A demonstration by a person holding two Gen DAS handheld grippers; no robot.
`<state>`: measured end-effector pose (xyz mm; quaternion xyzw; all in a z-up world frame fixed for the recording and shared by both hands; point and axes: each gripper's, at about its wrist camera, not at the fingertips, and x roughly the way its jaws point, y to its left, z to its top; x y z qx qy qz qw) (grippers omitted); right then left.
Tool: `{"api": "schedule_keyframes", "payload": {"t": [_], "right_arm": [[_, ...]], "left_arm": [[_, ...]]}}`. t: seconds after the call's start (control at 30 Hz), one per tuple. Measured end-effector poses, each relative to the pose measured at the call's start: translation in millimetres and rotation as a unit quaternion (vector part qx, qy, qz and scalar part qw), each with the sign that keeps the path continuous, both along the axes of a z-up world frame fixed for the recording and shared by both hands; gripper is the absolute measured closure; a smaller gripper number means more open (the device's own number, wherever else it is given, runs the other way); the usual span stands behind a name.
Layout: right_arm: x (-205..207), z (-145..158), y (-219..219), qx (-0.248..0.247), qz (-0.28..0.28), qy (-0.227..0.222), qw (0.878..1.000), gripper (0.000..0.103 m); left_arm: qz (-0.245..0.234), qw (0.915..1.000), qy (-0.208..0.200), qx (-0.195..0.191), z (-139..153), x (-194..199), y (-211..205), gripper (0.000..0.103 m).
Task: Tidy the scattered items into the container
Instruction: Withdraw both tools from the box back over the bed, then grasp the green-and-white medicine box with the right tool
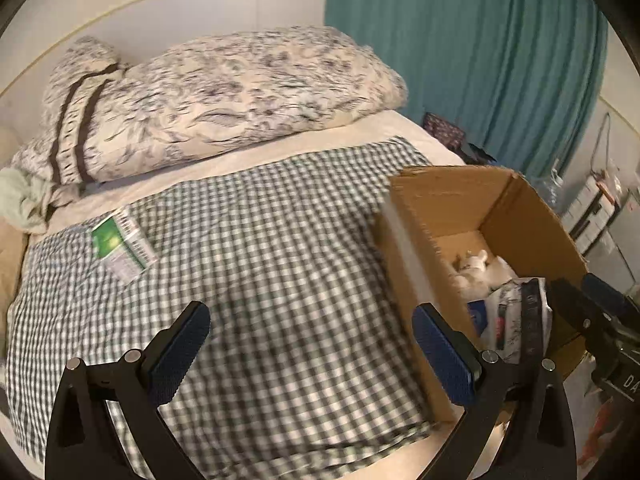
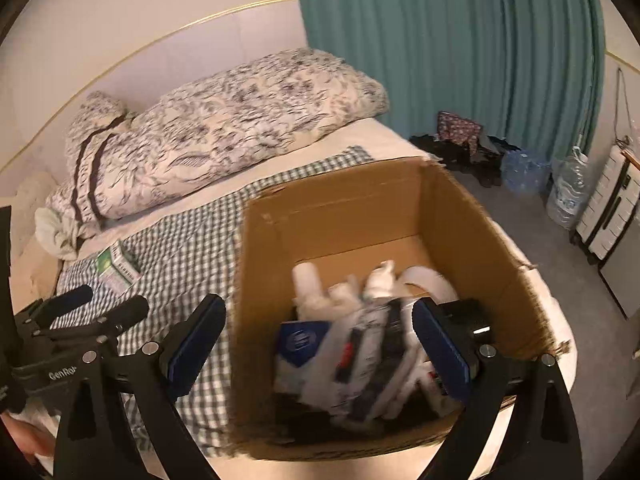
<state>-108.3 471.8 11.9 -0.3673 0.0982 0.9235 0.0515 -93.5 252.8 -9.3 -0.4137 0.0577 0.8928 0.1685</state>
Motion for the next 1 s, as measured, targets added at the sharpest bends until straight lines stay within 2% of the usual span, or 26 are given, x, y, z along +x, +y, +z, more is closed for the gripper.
{"api": "schedule_keyframes", "payload": {"t": [0.57, 0.7, 1.0], "right_arm": [[-12, -2, -144, 0.019, 0.108, -0.004, 0.994, 0.008], [-23, -9, -189, 0.033, 0.138, -0.010, 0.990, 0.008], [-62, -30, -274, 0.031, 0.194, -0.021, 0.980, 0.008]], "left_arm": [[0.118, 0.9930, -0.006, 0.003, -10, -8, -161, 0.000], [0.141, 0.9899, -0.009, 0.000, -17, -16, -204, 0.000], [0.178, 0.9836, -0.028, -0.009, -42, -46, -277, 0.000]]}}
